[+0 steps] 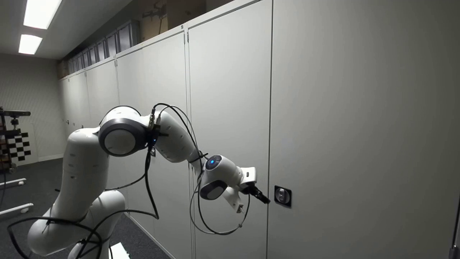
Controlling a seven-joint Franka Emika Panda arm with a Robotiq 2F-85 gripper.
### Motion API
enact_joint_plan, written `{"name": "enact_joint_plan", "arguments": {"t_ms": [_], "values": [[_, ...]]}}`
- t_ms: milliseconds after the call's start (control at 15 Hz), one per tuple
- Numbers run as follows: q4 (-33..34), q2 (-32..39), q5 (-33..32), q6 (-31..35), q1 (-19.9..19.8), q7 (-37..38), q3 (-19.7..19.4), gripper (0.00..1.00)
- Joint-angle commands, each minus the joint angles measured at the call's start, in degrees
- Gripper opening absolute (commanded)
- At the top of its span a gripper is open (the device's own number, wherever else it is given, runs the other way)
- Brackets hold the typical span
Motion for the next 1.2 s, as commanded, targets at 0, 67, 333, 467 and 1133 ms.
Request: {"name": "enact_joint_plan", "arguments": {"t_ms": [0, 67, 333, 467, 1133], "values": [[-6.4, 12.6, 4.2, -3.4, -3.2, 4.4, 2.7, 1.00], [-7.1, 14.8, 4.9, -5.0, -3.9, 4.9, 3.6, 1.00], [-7.3, 22.6, 6.9, -15.6, -4.8, 5.8, 6.2, 1.00], [-5.8, 24.6, 10.3, -21.4, -1.9, 3.3, 4.9, 1.00], [-8.0, 49.7, 32.4, -55.6, 10.4, -13.7, -9.7, 1.00]]}}
